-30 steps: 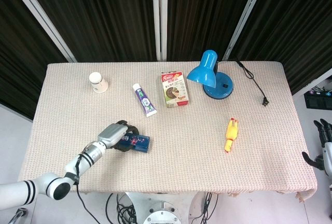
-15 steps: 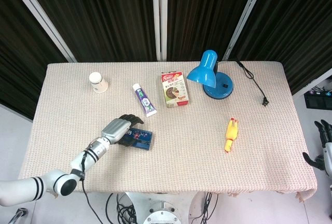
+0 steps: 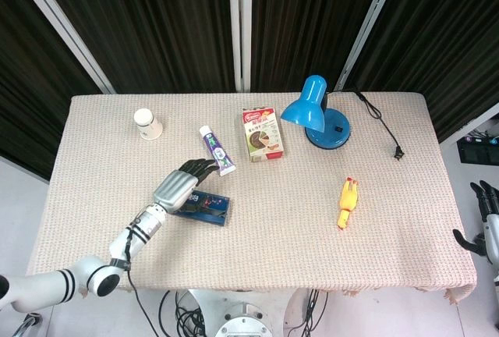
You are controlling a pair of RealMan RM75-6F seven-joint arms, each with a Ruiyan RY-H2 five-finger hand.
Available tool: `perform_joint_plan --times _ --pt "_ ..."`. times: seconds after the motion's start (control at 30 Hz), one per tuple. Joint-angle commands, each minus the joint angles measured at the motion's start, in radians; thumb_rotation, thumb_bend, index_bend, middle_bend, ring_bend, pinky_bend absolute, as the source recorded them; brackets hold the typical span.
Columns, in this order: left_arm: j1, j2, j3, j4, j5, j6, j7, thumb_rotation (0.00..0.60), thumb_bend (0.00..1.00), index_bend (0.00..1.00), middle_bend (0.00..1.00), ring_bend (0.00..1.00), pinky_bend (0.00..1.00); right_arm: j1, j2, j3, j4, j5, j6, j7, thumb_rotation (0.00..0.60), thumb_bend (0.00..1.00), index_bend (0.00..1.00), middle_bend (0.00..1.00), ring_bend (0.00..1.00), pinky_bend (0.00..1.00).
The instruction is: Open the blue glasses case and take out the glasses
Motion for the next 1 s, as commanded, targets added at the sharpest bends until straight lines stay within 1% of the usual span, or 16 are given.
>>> perform_joint_plan --times 0.03,0.2,0.47,0.6,0.7,0.8,0.9,1.0 --pt "0.014 0.036 0.007 -0.042 0.022 0.02 0.01 0.6 0.37 0.09 0.02 0.0 0.09 0.001 -0.001 0.001 0.0 0.001 -0.001 -0.001 0.6 0.18 0.0 0.0 0.0 0.0" --pt "0.029 0.065 0.025 -0.084 0.027 0.026 0.036 0.6 0.36 0.09 0.02 0.0 0.09 0.005 -0.008 -0.002 0.001 -0.004 -0.005 -0.006 0.6 0.18 0.0 0.0 0.0 0.0" --pt "0.063 0.064 0.045 -0.083 0.042 0.065 0.055 0.6 0.33 0.08 0.02 0.0 0.09 0.002 -0.007 -0.001 0.002 0.0 -0.002 -0.01 0.6 0.18 0.0 0.0 0.0 0.0" --pt "0.091 0.074 0.057 -0.083 0.058 0.101 0.041 0.6 0.33 0.08 0.02 0.0 0.09 0.002 -0.007 -0.001 0.004 0.002 -0.004 -0.011 0.6 0.18 0.0 0.0 0.0 0.0" --pt "0.112 0.098 0.07 -0.096 0.07 0.118 0.013 0.6 0.33 0.08 0.06 0.0 0.09 0.003 -0.009 -0.003 0.006 0.003 -0.008 -0.012 0.6 0.18 0.0 0.0 0.0 0.0" --pt "0.124 0.142 0.095 -0.121 0.089 0.106 -0.035 0.6 0.37 0.08 0.09 0.0 0.09 0.004 -0.012 -0.003 0.007 0.003 -0.011 -0.015 0.6 0.18 0.0 0.0 0.0 0.0" --pt "0.134 0.181 0.12 -0.139 0.107 0.092 -0.076 0.6 0.42 0.08 0.09 0.0 0.09 0.006 -0.013 -0.003 0.006 0.001 -0.009 -0.018 0.6 0.18 0.0 0.0 0.0 0.0" --pt "0.144 0.201 0.144 -0.146 0.126 0.084 -0.105 0.6 0.44 0.08 0.09 0.0 0.09 0.007 -0.014 -0.002 0.004 0.0 -0.008 -0.02 0.6 0.18 0.0 0.0 0.0 0.0"
